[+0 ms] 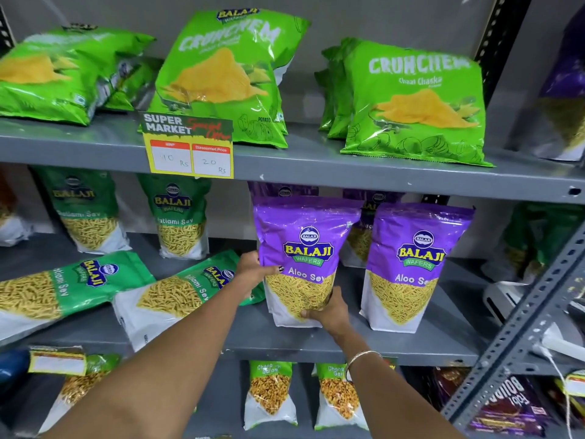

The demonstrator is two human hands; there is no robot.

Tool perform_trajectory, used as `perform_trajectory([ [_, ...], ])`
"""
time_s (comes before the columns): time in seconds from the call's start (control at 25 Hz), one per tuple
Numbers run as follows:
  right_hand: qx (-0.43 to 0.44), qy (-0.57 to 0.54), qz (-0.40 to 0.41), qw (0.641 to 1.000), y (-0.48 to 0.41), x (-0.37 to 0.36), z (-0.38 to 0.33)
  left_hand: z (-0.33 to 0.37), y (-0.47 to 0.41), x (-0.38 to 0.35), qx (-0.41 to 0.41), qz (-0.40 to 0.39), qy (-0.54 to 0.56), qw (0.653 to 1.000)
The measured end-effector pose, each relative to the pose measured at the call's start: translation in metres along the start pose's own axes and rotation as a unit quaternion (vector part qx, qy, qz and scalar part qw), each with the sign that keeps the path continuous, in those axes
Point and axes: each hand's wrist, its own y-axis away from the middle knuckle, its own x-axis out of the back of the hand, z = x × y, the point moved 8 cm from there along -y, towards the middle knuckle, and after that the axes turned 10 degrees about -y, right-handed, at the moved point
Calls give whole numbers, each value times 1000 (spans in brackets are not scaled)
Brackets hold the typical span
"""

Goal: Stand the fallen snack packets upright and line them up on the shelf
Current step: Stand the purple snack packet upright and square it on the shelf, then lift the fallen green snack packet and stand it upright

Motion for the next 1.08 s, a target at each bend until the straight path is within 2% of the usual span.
perform_trajectory([
  [0.2, -36, 31, -17, 999, 3, -4, 1, -3, -1, 8, -8, -33, -28, 999],
  [0.28, -86, 112, -16, 990, 1, -1, 3, -5, -2, 20, -31, -51, -57, 997],
  [0.32, -138, 158, -10, 978, 2, 2, 9, -6, -2, 33, -49, -46, -92, 993],
  [0.4, -224, 163, -34, 960, 11, -4, 16, -14, -2, 70, -74, -29, -188, 979],
  [0.44, -276, 111, -67, 952, 28, -19, 18, -23, -5, 94, -75, -23, -245, 966],
  [0.52, -318, 58, -107, 940, 48, -58, 22, -47, -7, 147, -48, -30, -396, 917],
  [0.6, -332, -28, -119, 935, 66, -113, 21, -82, -14, 193, -22, -72, -507, 859],
  [0.64, -319, -66, -122, 938, 69, -142, 18, -98, -15, 207, -12, -104, -524, 845],
  [0.68, -309, -96, -125, 938, 72, -169, 18, -114, -15, 215, 2, -139, -510, 849],
  [0.76, -298, -149, -106, 937, 73, -210, 17, -135, -15, 223, 36, -184, -439, 879],
  [0.88, -281, -219, -82, 931, 77, -246, 15, -151, -10, 223, 97, -209, -298, 926],
  [1.08, -224, -285, -34, 931, 89, -256, 5, -164, 2, 230, 105, -231, -235, 938],
])
